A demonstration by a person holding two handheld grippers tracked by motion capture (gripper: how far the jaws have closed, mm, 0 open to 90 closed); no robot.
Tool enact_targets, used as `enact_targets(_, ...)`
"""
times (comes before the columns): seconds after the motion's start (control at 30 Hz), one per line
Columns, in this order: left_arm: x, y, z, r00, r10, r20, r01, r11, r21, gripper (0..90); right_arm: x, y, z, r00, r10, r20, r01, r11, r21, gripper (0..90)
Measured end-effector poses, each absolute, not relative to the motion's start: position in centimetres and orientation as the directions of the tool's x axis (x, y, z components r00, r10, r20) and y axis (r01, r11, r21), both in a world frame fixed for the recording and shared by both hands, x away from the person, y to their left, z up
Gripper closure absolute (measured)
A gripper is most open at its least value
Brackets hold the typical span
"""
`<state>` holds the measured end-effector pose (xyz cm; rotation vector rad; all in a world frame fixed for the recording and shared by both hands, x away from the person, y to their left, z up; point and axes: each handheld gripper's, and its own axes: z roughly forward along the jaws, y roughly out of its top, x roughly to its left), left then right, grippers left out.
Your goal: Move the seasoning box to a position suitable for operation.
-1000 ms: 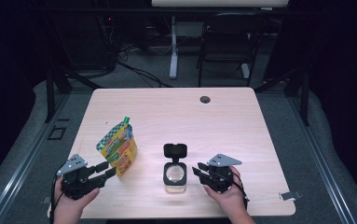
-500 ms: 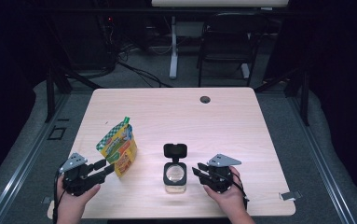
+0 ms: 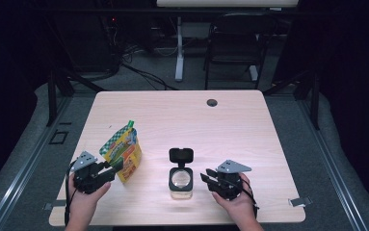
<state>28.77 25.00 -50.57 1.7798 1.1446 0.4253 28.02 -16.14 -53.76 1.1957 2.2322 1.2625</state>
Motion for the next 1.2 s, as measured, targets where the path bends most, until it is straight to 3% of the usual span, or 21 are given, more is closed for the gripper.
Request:
enact_targets(0.5, 30.0, 24.9, -51.3, 0.495, 0.847, -0.197, 0.509, -0.099, 0.855, 64.8, 27.5, -16.8, -53.9, -0.583, 0.802, 0.131, 0.526, 0.249, 0.813, 68.9)
enact_targets(1.2, 29.9, 24.9, -50.7, 0.485, 0.864, -0.136, 0.46, -0.12, 0.88, 88.6, 27.3, -17.3, -54.0, -0.571, 0.81, 0.137, 0.535, 0.24, 0.81, 68.9)
